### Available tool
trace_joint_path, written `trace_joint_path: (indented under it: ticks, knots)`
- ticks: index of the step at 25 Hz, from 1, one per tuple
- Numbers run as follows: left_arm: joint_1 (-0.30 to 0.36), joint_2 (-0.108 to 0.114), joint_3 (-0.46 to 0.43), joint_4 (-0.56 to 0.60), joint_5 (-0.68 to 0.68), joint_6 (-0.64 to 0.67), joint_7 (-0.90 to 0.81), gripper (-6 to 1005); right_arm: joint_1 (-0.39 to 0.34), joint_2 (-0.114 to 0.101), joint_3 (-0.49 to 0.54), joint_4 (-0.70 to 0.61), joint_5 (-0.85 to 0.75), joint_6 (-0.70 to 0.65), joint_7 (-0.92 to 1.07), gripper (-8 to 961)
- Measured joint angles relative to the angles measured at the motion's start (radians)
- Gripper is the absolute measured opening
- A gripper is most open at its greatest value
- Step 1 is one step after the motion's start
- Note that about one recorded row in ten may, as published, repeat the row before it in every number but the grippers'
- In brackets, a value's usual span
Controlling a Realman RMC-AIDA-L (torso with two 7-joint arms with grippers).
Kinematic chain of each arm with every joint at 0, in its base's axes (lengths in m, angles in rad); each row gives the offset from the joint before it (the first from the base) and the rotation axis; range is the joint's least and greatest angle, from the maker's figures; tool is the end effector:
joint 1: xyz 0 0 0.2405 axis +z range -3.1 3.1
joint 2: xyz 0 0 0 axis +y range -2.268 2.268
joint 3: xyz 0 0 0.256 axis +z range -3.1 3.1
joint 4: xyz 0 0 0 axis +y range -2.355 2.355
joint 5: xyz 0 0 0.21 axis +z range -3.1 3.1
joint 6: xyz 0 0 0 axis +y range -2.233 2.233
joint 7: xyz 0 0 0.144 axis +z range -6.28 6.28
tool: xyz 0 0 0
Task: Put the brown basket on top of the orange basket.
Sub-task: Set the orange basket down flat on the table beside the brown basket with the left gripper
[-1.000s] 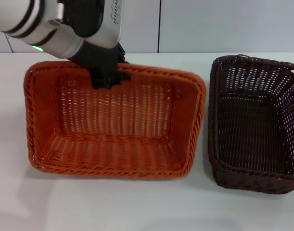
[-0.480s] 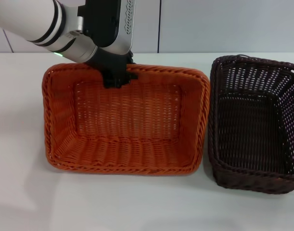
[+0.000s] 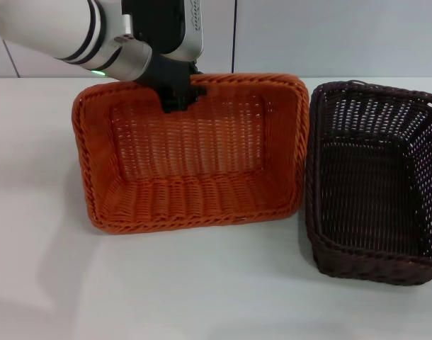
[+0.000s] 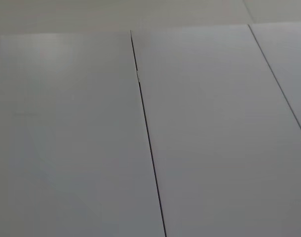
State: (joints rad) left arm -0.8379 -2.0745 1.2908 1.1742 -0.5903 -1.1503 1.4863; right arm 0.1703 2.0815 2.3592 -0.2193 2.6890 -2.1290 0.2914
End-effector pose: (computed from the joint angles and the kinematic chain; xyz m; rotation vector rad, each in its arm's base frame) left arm -0.1035 0.4408 0.0064 -2.5436 0.4565 0.3976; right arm 0.3457 0.1538 0.0554 -1.0978 0.2623 1.0056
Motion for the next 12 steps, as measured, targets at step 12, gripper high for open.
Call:
trace_joint_path:
  ticks: [12]
  knots:
    - [0.010,-0.001,0.054,-0.032,0.005,0.120,-0.018,468,0.000,-0.001,-0.004,0.000,0.000,-0.006,0.000,822]
